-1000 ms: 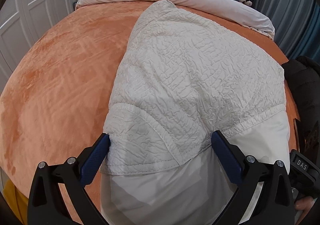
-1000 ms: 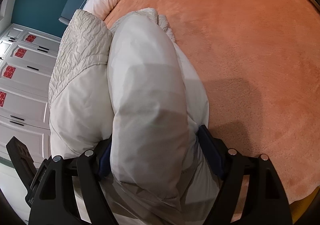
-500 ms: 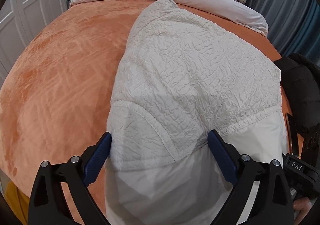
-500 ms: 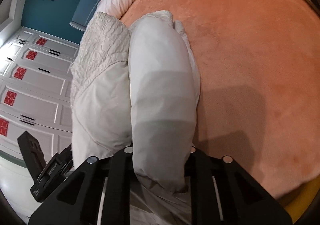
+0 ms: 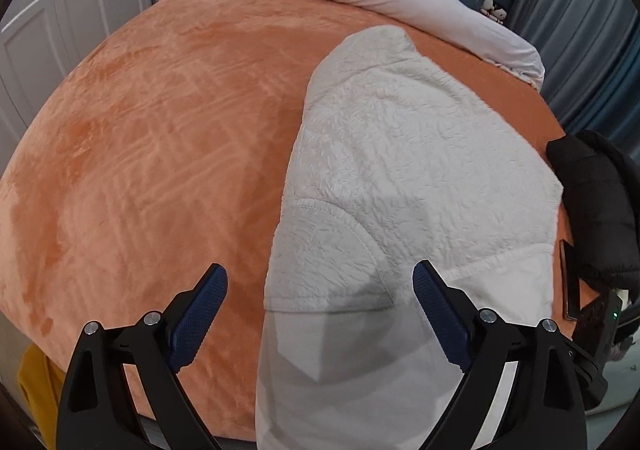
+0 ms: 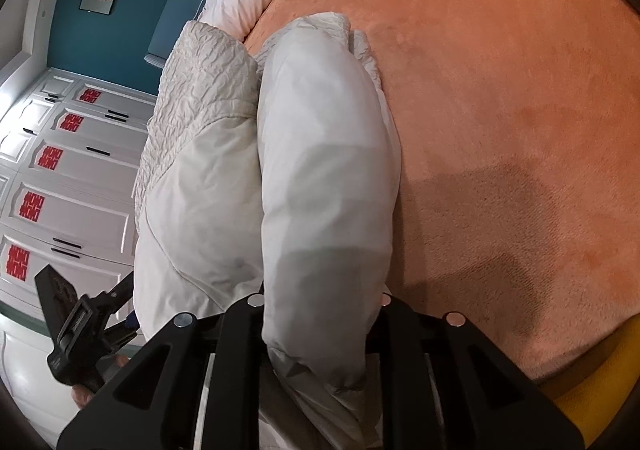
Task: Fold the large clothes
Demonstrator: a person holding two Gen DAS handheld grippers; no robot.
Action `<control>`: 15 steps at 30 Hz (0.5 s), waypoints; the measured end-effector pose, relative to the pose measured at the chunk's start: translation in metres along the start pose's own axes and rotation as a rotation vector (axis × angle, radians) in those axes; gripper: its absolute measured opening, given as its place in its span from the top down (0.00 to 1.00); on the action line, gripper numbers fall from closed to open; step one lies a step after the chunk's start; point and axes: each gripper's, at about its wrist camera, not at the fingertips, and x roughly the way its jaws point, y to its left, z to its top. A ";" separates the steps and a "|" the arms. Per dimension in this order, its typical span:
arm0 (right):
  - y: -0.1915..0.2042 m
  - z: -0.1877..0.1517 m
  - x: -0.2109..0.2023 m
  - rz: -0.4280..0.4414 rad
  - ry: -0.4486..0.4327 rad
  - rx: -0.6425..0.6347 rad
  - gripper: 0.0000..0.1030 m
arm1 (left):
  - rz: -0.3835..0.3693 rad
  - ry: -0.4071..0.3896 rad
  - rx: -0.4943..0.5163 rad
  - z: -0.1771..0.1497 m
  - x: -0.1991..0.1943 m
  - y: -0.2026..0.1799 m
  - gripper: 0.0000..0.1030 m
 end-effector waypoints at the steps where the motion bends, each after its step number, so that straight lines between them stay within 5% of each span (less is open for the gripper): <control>1: -0.001 -0.001 0.000 0.003 0.000 0.000 0.83 | -0.004 0.013 0.004 0.001 0.005 -0.001 0.11; 15: -0.031 -0.001 0.005 0.056 0.015 0.041 0.72 | -0.076 0.032 0.022 0.005 0.040 -0.021 0.05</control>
